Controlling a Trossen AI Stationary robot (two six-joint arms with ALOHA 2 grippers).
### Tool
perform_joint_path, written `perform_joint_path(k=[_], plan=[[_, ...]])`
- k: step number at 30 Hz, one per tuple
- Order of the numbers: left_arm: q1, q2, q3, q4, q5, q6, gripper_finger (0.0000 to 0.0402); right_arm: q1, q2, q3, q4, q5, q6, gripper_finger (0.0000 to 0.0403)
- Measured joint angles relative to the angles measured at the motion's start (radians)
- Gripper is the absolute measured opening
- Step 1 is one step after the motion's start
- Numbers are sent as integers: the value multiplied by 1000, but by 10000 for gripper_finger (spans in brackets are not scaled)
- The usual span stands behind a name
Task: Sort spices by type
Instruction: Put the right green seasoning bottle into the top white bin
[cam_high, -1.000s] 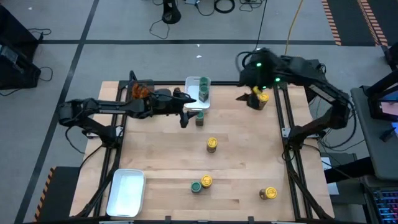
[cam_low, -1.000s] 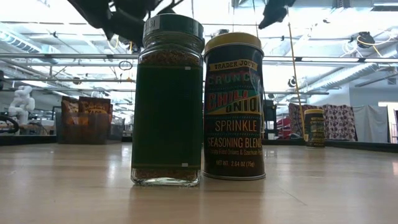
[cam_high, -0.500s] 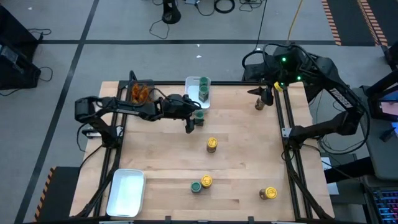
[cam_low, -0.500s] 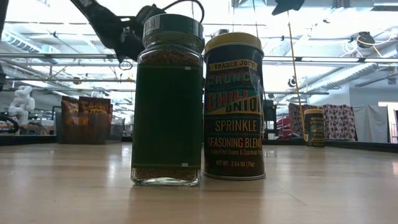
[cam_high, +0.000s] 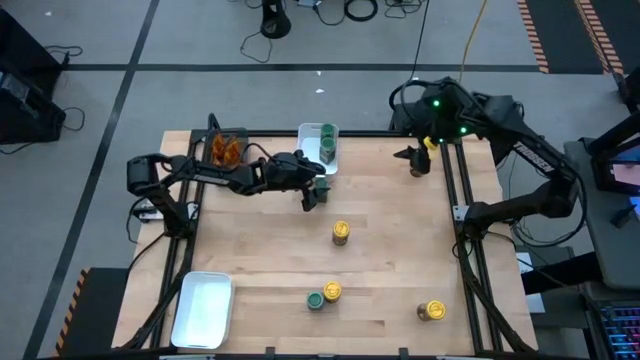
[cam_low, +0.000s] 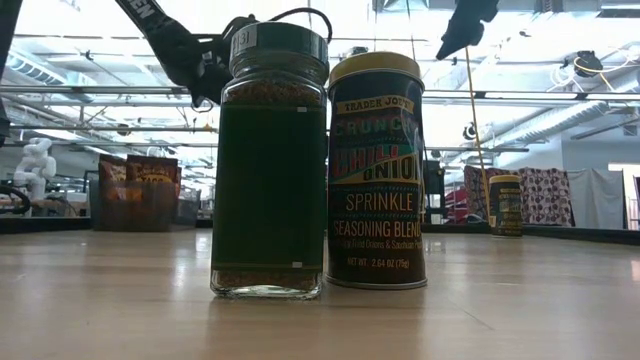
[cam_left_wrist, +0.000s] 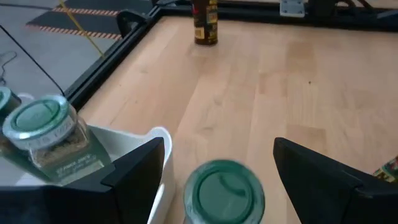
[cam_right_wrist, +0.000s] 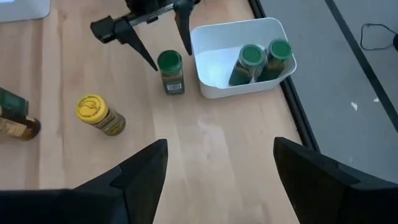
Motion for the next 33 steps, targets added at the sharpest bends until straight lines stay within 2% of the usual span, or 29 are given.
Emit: perform_joint_path(k=[9, 17, 23, 33], plan=[[1, 45, 0, -51, -6, -4, 306, 0, -9, -90, 120, -2, 16, 274], [1, 54, 0, -51, -19, -4, 306, 0, -101, -289, 293, -3, 49, 274], [1, 54, 0, -46, -18, -8, 306, 0, -152, -397, 340, -2, 101, 274], [1, 54, 0, -46, -14, -55, 305, 1, -173, -415, 404, -2, 143, 274]])
